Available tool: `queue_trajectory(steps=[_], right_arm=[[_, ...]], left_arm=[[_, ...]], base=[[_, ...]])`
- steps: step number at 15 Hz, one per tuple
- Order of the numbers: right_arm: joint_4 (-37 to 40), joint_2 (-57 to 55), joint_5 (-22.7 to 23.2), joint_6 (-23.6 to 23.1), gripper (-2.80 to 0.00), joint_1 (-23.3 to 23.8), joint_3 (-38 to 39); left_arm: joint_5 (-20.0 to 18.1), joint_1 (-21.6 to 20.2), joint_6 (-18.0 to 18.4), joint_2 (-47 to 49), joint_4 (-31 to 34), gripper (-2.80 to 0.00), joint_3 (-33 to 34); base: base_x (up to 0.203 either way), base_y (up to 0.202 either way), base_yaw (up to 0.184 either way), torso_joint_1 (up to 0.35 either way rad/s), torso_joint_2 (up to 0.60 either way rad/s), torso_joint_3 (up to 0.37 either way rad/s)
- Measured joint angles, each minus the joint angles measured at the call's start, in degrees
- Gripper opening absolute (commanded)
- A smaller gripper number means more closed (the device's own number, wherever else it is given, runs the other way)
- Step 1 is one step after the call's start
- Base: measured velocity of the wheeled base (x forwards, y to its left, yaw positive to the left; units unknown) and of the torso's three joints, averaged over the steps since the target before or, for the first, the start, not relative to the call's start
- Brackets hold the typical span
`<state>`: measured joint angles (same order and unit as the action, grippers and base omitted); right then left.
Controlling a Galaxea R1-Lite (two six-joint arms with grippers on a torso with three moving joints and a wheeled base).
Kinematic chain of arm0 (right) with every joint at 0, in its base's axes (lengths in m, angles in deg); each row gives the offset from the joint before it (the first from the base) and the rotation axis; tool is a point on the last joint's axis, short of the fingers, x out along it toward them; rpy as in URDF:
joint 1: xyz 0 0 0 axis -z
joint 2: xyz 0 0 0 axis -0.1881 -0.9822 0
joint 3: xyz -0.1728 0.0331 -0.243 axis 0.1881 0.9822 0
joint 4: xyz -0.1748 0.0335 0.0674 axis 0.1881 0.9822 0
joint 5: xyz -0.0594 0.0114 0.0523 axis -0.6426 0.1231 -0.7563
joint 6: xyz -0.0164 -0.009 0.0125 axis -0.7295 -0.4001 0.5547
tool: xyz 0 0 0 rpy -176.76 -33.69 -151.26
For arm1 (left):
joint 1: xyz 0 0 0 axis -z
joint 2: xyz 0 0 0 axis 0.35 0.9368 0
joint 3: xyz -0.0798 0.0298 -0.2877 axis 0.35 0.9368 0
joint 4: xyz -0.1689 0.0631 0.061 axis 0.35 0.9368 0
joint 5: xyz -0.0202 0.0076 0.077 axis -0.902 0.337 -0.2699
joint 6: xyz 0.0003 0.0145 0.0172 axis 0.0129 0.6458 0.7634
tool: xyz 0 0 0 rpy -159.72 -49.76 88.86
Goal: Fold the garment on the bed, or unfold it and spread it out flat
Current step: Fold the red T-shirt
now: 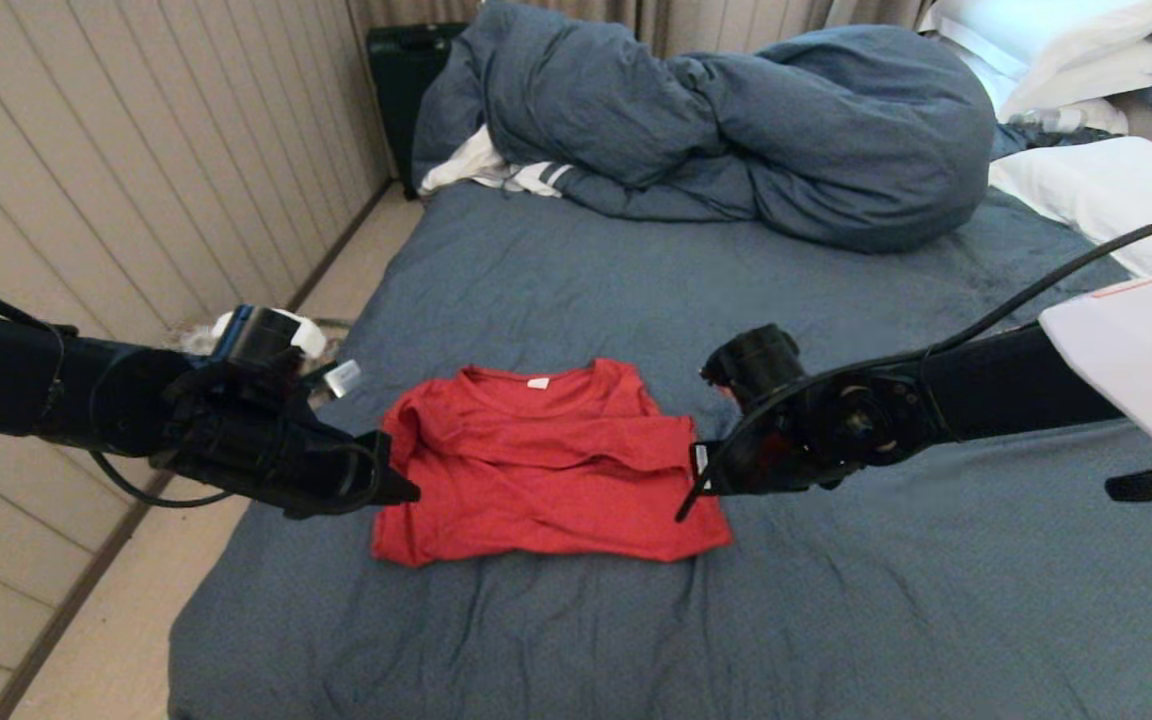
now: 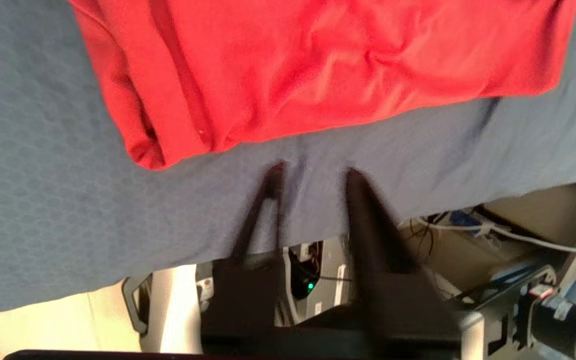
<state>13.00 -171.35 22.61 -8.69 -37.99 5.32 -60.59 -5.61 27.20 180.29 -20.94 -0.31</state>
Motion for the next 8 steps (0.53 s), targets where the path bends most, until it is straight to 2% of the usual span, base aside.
queue_trajectory(steps=[5,8], right_arm=[[-0.2,1.3,2.0,4.2,0.00,-0.6,4.5],[-4.9,0.0,2.3,4.4,0.00,-1.1,6.7]], left_arm=[[0.1,-0.1,0.0,0.6,-0.8,0.00,1.9],[0.2,-0.5,-0.3,2.3,-4.8,0.00,2.3]], base=[[0.000,0.000,0.000,0.000,0.00,0.000],[0.000,0.000,0.000,0.000,0.00,0.000]])
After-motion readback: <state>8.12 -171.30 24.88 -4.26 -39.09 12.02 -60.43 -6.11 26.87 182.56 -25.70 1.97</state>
